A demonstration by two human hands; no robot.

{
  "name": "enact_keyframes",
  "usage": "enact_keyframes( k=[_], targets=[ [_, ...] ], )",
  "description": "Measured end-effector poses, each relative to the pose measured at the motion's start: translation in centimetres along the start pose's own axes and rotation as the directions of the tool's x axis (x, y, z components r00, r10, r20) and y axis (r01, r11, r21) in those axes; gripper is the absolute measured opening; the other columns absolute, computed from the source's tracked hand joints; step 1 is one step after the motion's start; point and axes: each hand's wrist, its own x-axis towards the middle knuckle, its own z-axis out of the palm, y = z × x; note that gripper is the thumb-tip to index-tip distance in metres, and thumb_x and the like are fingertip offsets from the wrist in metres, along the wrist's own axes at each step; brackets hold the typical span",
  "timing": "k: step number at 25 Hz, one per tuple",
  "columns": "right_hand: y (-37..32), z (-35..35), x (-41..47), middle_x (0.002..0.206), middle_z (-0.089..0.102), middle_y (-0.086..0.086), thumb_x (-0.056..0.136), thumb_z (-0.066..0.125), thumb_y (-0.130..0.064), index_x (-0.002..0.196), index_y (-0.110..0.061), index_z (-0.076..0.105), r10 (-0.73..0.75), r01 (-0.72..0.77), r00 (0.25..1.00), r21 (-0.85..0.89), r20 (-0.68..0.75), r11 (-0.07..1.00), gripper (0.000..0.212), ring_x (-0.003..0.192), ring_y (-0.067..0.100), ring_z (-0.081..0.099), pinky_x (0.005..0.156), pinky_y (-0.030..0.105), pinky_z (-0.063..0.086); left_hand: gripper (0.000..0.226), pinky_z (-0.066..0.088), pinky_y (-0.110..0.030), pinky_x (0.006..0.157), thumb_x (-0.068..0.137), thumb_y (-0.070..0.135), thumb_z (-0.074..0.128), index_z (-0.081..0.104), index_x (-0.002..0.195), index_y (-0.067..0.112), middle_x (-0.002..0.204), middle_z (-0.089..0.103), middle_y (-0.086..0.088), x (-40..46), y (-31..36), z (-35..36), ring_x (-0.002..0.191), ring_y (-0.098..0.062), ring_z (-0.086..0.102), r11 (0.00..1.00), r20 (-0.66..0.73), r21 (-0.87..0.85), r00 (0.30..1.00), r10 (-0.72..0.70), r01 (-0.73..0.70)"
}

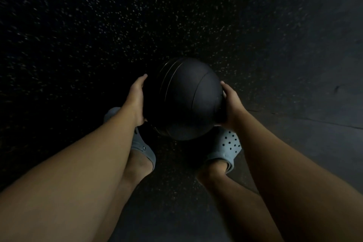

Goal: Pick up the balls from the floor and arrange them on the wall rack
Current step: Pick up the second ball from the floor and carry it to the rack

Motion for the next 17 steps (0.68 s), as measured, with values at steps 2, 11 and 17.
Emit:
enact_keyframes(
  k=[2, 11, 17],
  targets=[
    [0.0, 0.7, -0.2, 0.132, 0.071, 0.004, 0.092, 0.048, -0.070, 0.132, -0.031, 0.070, 0.011, -0.012, 1.000, 0.129, 0.009, 0.992, 0.059, 0.121, 0.033, 0.064, 0.105, 0.053, 0.049, 0.058, 0.052, -0.049, 0.105, 0.086, 0.070, 0.053, 0.078, 0.118, 0.029, 0.121, 0.076, -0.009, -0.1, 0.3, 0.2, 0.115, -0.033, 0.068, 1.000, 0.048, -0.025, 0.999, -0.005, 0.006],
    [-4.7, 1.8, -27.3, 0.121, 0.076, 0.007, 0.096, 0.047, -0.063, 0.134, -0.022, 0.070, -0.237, 0.231, 0.971, 0.105, 0.045, 0.967, 0.060, 0.104, 0.027, 0.071, 0.071, 0.040, 0.054, 0.055, 0.065, -0.035, 0.067, 0.092, 0.061, 0.050, 0.089, 0.084, 0.023, 0.093, 0.085, -0.006, -25.4, 5.9, -0.4, 0.088, -0.025, 0.080, 0.967, 0.135, -0.211, 0.975, 0.177, -0.146],
    [-14.4, 8.5, -58.2, 0.131, 0.075, 0.011, 0.095, 0.049, -0.065, 0.135, -0.021, 0.070, -0.662, 0.672, 0.689, 0.085, 0.294, 0.736, 0.063, 0.119, 0.033, 0.070, 0.103, 0.050, 0.055, 0.053, 0.060, -0.038, 0.077, 0.097, 0.054, 0.044, 0.086, 0.102, 0.023, 0.105, 0.084, -0.009, -57.2, 15.8, -3.4, 0.102, -0.030, 0.076, 0.706, 0.063, -0.406, 0.753, 0.655, -0.581]
  ],
)
